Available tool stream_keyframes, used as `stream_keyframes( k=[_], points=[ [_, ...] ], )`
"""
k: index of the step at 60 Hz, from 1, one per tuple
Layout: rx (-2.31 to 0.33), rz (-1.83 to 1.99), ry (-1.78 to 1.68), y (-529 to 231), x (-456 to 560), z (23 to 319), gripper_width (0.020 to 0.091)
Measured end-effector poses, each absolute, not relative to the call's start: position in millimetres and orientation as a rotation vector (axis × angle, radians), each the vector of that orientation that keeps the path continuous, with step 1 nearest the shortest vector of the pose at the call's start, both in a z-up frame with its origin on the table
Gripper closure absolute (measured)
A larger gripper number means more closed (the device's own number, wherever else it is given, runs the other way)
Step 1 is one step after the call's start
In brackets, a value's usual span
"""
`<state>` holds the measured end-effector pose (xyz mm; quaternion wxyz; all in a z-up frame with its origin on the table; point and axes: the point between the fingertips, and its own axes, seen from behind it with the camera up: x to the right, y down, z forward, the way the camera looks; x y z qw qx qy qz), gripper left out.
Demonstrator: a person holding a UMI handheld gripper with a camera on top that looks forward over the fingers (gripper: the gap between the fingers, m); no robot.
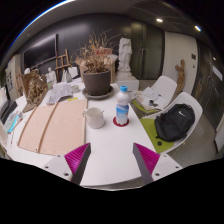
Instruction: Pour water
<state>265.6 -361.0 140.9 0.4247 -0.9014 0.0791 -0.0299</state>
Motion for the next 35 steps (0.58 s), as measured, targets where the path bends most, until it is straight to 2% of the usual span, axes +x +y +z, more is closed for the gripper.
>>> stream_keyframes(
  k=[13, 35],
  points=[
    [-2.250, -0.145, 0.196, -417, 237, 171, 0.0247],
    [-2.209, -0.253, 0.121, -428, 229, 196, 0.0247]
  ],
)
